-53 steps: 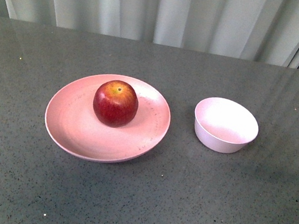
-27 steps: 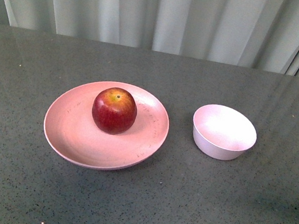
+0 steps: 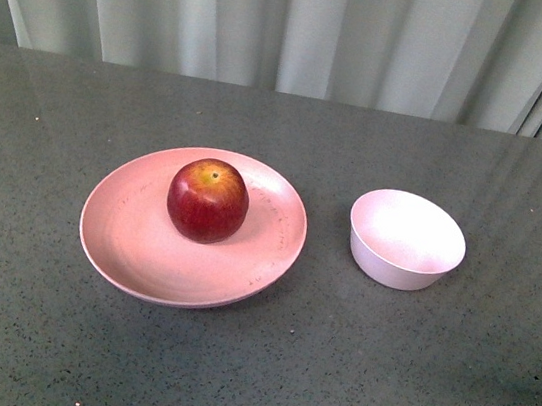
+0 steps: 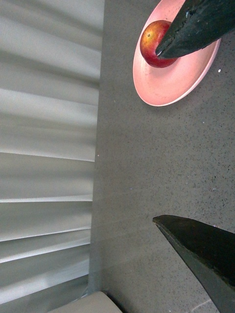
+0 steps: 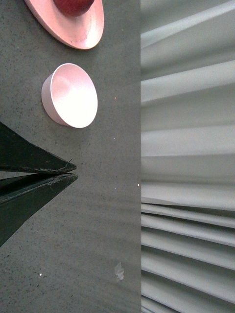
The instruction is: Move apple from plate to bowl
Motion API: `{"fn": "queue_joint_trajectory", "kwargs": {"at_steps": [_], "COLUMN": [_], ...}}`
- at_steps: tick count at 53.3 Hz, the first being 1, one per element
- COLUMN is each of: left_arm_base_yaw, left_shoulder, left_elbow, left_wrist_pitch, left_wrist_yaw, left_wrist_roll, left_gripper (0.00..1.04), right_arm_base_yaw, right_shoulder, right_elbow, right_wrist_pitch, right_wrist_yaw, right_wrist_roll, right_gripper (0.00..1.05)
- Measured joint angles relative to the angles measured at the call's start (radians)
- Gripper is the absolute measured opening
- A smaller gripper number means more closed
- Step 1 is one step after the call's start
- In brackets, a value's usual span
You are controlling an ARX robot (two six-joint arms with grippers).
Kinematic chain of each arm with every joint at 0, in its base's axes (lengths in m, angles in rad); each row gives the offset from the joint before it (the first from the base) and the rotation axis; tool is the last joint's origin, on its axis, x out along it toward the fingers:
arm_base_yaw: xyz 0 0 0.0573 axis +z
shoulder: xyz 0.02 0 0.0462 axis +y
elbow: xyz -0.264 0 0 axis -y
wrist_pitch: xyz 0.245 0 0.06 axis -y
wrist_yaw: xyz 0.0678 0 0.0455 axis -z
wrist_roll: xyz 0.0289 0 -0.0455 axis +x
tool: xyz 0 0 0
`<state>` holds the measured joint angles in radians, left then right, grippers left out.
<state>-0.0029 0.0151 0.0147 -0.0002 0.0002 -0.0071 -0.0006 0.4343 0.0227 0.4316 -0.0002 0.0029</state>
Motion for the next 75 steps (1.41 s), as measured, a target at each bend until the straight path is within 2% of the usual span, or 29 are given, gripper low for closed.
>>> {"fn": "queue_joint_trajectory", "kwargs": {"at_steps": [44, 51, 67, 75], "left_arm_base_yaw": [0.0, 0.0, 0.0, 0.0], "left_shoulder": [0.0, 0.0, 0.0, 0.0], "left_elbow": [0.0, 0.0, 0.0, 0.0], "left_wrist_pitch": [0.0, 0.0, 0.0, 0.0], "left_wrist_yaw": [0.0, 0.0, 0.0, 0.0], "left_wrist_roll": [0.0, 0.0, 0.0, 0.0], "left_gripper": [0.96, 0.96, 0.96, 0.96], "right_arm_base_yaw": [0.0, 0.0, 0.0, 0.0], "right_shoulder": [-0.256, -0.396, -0.427, -0.428], "right_elbow": [0.0, 0.0, 0.0, 0.0], "right_wrist_pitch": [-0.253, -0.418, -0.43, -0.43], "right_wrist_yaw": [0.0, 0.0, 0.0, 0.0], "right_wrist_roll": [0.0, 0.0, 0.0, 0.0], "right_gripper": [0.02, 0.02, 0.02, 0.26]}}
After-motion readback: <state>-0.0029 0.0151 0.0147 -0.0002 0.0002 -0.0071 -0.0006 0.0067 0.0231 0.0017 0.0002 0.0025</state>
